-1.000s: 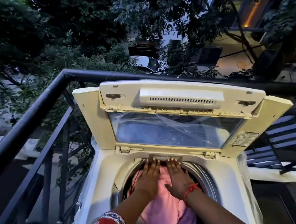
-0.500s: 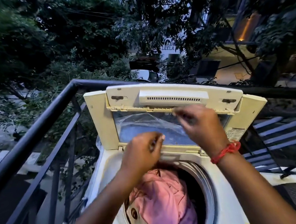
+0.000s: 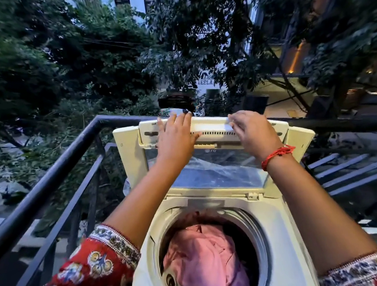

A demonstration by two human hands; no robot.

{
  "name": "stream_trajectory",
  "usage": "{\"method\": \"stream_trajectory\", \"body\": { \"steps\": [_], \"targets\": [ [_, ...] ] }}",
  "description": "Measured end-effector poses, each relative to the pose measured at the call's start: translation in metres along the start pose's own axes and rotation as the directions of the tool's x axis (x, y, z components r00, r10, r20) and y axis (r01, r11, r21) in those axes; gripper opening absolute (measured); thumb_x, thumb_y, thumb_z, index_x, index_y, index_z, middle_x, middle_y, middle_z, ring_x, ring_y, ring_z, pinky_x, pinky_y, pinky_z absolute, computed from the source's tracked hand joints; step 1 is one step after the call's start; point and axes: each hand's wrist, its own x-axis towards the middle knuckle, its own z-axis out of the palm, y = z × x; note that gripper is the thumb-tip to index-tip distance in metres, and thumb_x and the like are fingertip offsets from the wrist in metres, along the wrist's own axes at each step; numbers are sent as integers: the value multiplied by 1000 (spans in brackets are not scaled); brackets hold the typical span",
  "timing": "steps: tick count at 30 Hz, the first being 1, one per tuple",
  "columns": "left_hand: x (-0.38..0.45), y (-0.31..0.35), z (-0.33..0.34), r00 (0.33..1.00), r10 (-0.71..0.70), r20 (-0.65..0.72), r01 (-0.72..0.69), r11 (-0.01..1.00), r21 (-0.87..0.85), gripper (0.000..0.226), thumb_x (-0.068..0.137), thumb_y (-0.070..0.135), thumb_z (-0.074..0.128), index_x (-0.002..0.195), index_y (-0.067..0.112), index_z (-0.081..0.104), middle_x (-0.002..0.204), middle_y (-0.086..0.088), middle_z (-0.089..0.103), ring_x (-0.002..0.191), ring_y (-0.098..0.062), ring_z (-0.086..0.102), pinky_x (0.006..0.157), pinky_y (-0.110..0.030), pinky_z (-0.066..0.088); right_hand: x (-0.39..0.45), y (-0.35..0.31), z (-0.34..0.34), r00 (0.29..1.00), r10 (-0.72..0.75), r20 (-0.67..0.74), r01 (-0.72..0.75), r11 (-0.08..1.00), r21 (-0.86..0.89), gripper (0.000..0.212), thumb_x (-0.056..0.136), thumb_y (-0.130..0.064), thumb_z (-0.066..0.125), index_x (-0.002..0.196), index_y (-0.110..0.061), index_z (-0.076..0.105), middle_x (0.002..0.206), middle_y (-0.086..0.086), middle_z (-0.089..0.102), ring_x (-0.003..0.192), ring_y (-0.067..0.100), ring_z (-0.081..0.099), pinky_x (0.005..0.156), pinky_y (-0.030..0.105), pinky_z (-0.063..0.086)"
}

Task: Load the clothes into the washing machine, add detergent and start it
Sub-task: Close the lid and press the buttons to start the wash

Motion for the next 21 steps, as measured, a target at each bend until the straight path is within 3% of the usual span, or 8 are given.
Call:
{"method": "stream_trajectory", "body": {
  "steps": [3,9,12,15,17,21],
  "targets": [
    [-6,0,-9,998,34,-47,-36,998,-50,60,92,49,50,138,12,41,137,-7,50,132,-27,39,118,-52,17,-2,-3,-5,999,-12,45,13,999,-39,25,95,-16,54,114,-9,68,104,7,69,95,26,62,82,39,52],
    [-13,-2,-31,988,110,104,-116,992,50,60,89,54,51,124,6,49,124,-13,55,118,-32,45,105,-45,36,-8,-8,-20,978,132,161,-129,991,-29,26,91,-27,63,114,-17,69,107,7,73,101,24,65,92,36,51],
    [-18,-6,-35,981,128,149,-137,989,52,61,87,59,50,120,8,49,120,-12,58,113,-32,51,94,-43,41,-15,-13,-30,966,150,212,-137,988,-73,26,89,-30,65,112,-20,71,105,5,73,99,22,65,84,26,47],
    [-22,-12,-32,972,141,190,-155,986,59,59,87,67,40,104,12,51,110,-11,63,104,-32,57,79,-42,38,-29,-19,-38,960,158,230,-143,987,-80,27,89,-31,65,113,-19,71,107,4,73,100,18,64,83,22,45],
    [-25,-15,-30,964,156,215,-161,987,5,50,92,63,32,93,15,47,105,-11,65,100,-32,58,76,-41,33,-40,-23,-41,957,162,239,-151,986,-65,28,89,-29,65,114,-18,70,109,4,72,102,16,64,82,19,43],
    [-34,-18,-29,957,169,237,-154,985,-79,43,97,56,28,90,17,45,100,-11,65,98,-32,58,76,-42,26,-54,-31,-43,960,158,232,-145,987,-74,28,91,-29,63,116,-19,69,110,4,72,101,16,64,84,21,44]
  ]
}}
